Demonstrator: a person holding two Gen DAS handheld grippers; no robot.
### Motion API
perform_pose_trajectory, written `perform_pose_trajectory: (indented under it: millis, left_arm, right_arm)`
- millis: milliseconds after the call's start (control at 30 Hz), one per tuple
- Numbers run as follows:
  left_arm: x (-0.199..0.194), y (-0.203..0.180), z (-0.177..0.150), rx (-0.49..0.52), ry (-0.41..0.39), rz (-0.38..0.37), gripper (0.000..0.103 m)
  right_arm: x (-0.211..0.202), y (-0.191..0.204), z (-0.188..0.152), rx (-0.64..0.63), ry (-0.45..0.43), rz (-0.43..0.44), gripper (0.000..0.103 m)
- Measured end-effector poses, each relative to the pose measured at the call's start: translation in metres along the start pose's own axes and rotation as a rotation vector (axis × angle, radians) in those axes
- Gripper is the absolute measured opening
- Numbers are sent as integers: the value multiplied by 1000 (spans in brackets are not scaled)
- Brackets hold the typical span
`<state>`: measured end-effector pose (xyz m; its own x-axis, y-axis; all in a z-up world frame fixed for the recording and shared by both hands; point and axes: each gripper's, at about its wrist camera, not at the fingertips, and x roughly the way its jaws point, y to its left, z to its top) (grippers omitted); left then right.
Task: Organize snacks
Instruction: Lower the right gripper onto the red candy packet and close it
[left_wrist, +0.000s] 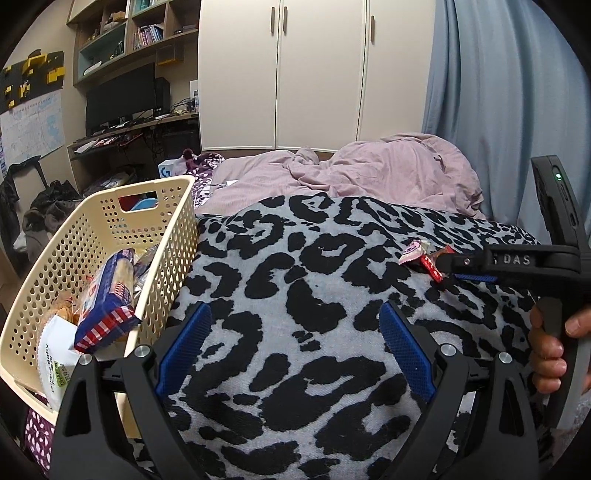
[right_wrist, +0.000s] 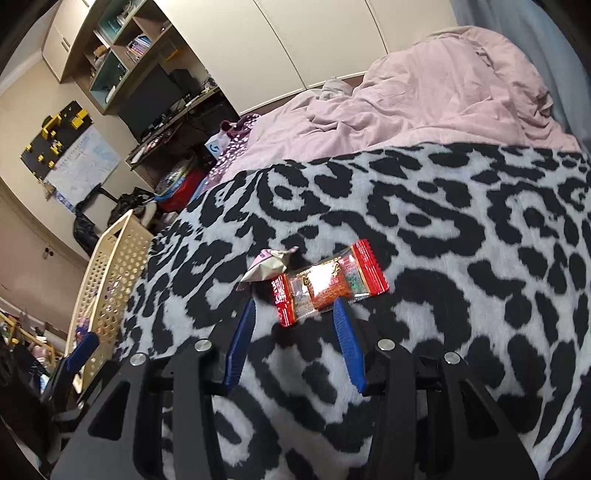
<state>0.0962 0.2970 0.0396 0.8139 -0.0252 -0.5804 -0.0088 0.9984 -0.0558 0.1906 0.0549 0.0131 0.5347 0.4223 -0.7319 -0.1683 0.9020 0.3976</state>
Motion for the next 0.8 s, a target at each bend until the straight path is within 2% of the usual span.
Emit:
perform_pose_trajectory:
  millis: [233,667,800]
  left_arm:
    - [0,2,2,-2,-6,-3,94]
    - [-2,1,3,-5,-11,-8,94]
    - [-5,3,6,-6,-19,-4,94]
  right_arm:
    - [5,13,6,-99,-24,-145,45]
    - [21,20,19,-132,-17,-201,45]
    - [19,19,17,-139,-22,-208,40]
